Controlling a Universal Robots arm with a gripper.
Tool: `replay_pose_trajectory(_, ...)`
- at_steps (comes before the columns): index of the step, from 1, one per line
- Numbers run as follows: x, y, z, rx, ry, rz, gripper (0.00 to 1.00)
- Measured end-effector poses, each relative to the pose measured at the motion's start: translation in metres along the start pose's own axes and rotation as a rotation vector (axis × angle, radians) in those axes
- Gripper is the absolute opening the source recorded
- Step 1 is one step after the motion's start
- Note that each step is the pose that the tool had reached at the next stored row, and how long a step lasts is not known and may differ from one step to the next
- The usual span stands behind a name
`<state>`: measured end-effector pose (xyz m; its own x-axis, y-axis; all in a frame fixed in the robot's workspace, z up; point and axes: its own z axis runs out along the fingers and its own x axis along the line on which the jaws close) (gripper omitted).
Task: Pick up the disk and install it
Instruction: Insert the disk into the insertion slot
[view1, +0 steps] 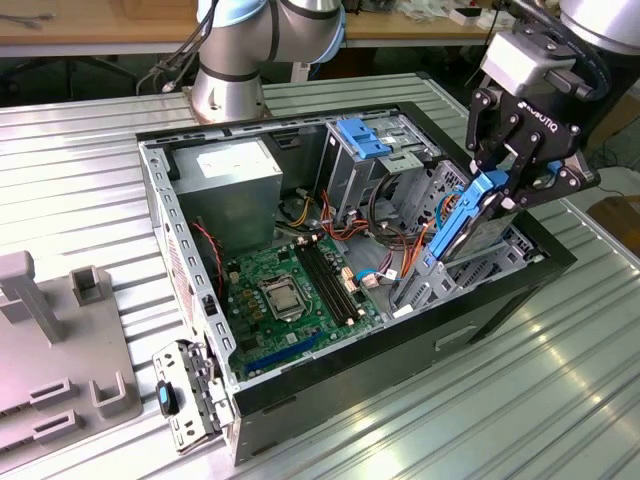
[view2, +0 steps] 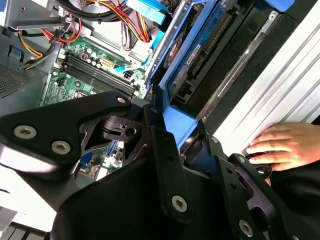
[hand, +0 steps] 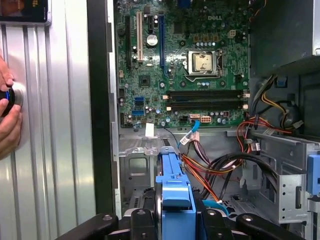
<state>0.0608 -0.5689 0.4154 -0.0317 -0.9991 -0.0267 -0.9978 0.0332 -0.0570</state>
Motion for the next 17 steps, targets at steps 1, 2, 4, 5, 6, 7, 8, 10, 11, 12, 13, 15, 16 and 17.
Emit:
replay_pose_trajectory(1, 0.0000, 0.0001, 0.0010, -0.0002, 0.0000, 0.000, 0.37)
replay_pose_trajectory(2, 0.0000, 0.0001, 0.0021, -0.0004, 0.0001, 0.000, 0.37)
replay_pose_trajectory(4, 0.0001, 0.0002, 0.0052, -0.0009, 0.0002, 0.000, 0.37)
replay_pose_trajectory(5, 0.0002, 0.0002, 0.0063, -0.0011, 0.0002, 0.000, 0.37)
replay_pose_trajectory(6, 0.0002, 0.0003, 0.0080, -0.0013, 0.0002, 0.000, 0.37)
replay_pose_trajectory(7, 0.0003, 0.0003, 0.0102, -0.0016, 0.0002, 0.000, 0.37)
replay_pose_trajectory(8, 0.0003, 0.0004, 0.0120, -0.0018, 0.0001, 0.000, 0.37)
replay_pose_trajectory(10, 0.0004, 0.0005, 0.0146, -0.0021, 0.0003, 0.000, 0.37)
replay_pose_trajectory(11, 0.0004, 0.0005, 0.0167, -0.0023, 0.0003, 0.000, 0.37)
replay_pose_trajectory(12, 0.0005, 0.0006, 0.0189, -0.0025, 0.0002, 0.000, 0.37)
replay_pose_trajectory(13, 0.0005, 0.0006, 0.0208, -0.0027, 0.0002, 0.000, 0.37)
replay_pose_trajectory(15, 0.0006, 0.0007, 0.0245, -0.0031, 0.0002, 0.000, 0.37)
replay_pose_trajectory(16, 0.0007, 0.0007, 0.0255, -0.0031, 0.0002, 0.000, 0.37)
replay_pose_trajectory(17, 0.0007, 0.0007, 0.0271, -0.0033, 0.0002, 0.000, 0.37)
